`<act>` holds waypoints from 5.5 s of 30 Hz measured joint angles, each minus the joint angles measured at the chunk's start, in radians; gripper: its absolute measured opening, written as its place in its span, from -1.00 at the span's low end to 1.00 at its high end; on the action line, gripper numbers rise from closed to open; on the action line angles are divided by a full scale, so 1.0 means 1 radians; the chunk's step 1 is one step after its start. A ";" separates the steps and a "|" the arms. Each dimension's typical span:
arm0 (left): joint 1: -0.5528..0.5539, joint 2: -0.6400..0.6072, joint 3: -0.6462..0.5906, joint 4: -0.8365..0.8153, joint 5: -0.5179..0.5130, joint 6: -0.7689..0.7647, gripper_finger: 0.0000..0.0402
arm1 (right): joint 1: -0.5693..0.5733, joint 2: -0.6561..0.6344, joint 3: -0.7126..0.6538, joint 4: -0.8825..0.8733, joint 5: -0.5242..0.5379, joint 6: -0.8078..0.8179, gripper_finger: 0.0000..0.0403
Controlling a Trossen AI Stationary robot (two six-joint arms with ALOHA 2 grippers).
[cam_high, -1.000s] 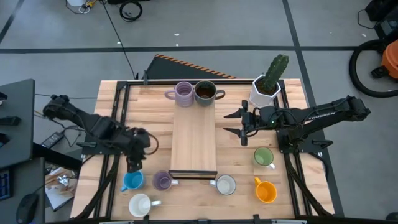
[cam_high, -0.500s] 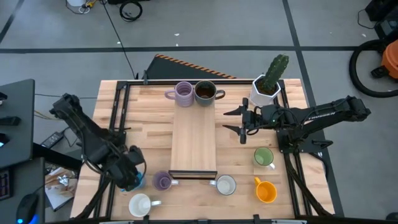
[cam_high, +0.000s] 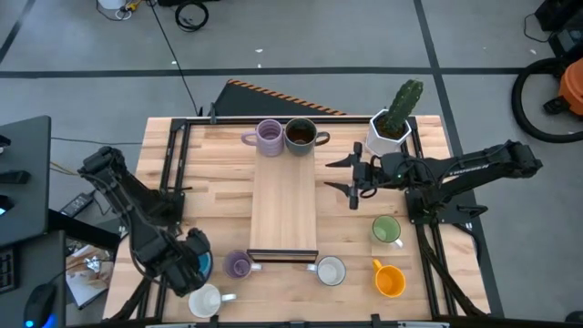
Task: Place coffee mugs
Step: Put the blue mug on the shelf
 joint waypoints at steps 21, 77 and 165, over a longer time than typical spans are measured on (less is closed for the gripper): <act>-0.175 0.028 0.029 0.116 0.056 -0.361 -0.48 | -0.025 0.025 0.000 0.033 -0.032 -0.022 0.16; -0.197 0.071 -0.235 0.275 -0.014 -0.520 -0.54 | -0.025 0.025 0.001 0.078 -0.058 -0.014 0.16; 1.006 -0.076 0.325 -0.164 -0.054 1.601 -0.72 | 0.149 0.024 0.001 -0.161 0.017 0.376 0.16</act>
